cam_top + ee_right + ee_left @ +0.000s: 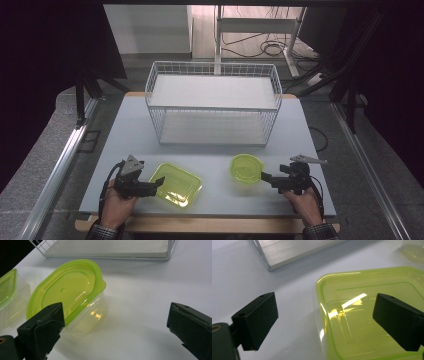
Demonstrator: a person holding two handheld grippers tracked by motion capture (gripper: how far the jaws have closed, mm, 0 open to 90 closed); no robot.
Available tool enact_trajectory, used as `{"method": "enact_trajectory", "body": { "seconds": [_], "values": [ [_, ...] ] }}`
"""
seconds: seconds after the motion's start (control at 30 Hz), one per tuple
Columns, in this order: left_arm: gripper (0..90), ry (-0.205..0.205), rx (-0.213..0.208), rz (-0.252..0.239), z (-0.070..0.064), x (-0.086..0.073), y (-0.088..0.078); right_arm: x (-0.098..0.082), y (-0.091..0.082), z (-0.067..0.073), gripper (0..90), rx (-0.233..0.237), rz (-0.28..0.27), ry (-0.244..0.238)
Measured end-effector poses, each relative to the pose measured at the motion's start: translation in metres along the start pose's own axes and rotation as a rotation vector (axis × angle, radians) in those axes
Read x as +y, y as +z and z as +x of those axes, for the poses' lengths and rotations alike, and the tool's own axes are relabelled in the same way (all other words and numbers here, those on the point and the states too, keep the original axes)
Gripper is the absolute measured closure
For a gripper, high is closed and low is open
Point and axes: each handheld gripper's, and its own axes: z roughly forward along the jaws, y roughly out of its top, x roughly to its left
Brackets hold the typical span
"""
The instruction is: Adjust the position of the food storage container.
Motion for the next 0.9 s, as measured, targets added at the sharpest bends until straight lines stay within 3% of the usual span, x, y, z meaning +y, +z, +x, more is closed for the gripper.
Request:
{"method": "enact_trajectory", "body": {
  "seconds": [0.2, 0.57, 0.9],
  "values": [
    [4.1, -0.002, -0.006, -0.009, 0.002, -0.001, 0.000, 0.001, 0.000, 0.005, 1.3, 0.001, 0.011, -0.016],
    [5.3, 0.021, 0.033, -0.010, 0.000, -0.001, -0.001, 0.004, -0.004, 0.010, 1.6, 0.010, -0.002, -0.018],
    [6.4, 0.033, 0.051, -0.023, -0.001, 0.000, -0.004, 0.011, -0.010, 0.015, 10.0, -0.029, -0.008, -0.046]
  ]
}}
